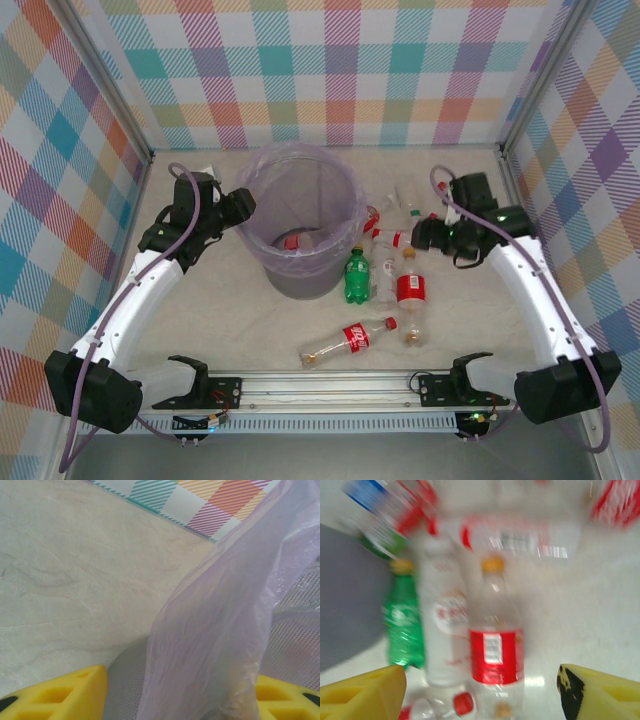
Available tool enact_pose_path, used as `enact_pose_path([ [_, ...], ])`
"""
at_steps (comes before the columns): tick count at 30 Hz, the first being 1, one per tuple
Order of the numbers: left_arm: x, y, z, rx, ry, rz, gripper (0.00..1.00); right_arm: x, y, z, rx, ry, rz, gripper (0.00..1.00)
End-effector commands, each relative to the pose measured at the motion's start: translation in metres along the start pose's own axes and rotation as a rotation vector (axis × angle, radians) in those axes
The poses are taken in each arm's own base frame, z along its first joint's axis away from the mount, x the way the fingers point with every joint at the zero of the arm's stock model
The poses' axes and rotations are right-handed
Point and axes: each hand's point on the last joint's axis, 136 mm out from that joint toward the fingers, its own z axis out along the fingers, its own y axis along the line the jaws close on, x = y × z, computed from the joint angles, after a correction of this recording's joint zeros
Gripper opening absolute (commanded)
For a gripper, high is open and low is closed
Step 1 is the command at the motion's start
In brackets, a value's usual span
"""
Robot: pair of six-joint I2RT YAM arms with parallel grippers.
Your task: Put the plastic bottles in the bin
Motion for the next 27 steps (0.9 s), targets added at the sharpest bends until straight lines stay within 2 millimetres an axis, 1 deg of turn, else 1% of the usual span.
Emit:
enact_pose_path([
  [1,0.006,0.002,0.002,-0.022,0.032,0.029,0.57,0.027,0.0,0.03,-0.048,0.09,0.085,0.79],
  [3,0.007,0.003,0.001,-0.027,0.035,0.028,0.57,0.038,-0.001,0.05,-0.06,0.125,0.105,0.8],
  [5,0.007,0.004,0.002,-0.034,0.039,0.028,0.57,0.045,-0.004,0.067,-0.057,0.147,0.117,0.8],
  [9,0.007,0.005,0.004,-0.043,0.048,0.027,0.57,0.055,-0.007,0.096,-0.054,0.196,0.124,0.83],
  [12,0.006,0.006,0.004,-0.049,0.042,0.018,0.57,0.058,-0.011,0.114,-0.042,0.227,0.127,0.83],
  [18,0.006,0.009,0.0,-0.062,0.035,0.016,0.57,0.062,-0.012,0.144,-0.051,0.264,0.143,0.83],
  [21,0.006,0.01,0.001,-0.068,0.036,0.016,0.57,0.063,-0.013,0.156,-0.05,0.285,0.148,0.82],
  [23,0.007,0.01,0.002,-0.067,0.039,0.014,0.57,0.063,-0.014,0.161,-0.049,0.292,0.151,0.8],
  [25,0.007,0.009,0.003,-0.065,0.042,0.013,0.57,0.061,-0.014,0.159,-0.043,0.287,0.151,0.78],
  [27,0.007,0.009,0.004,-0.066,0.043,0.013,0.57,0.057,-0.015,0.152,-0.035,0.267,0.146,0.76],
])
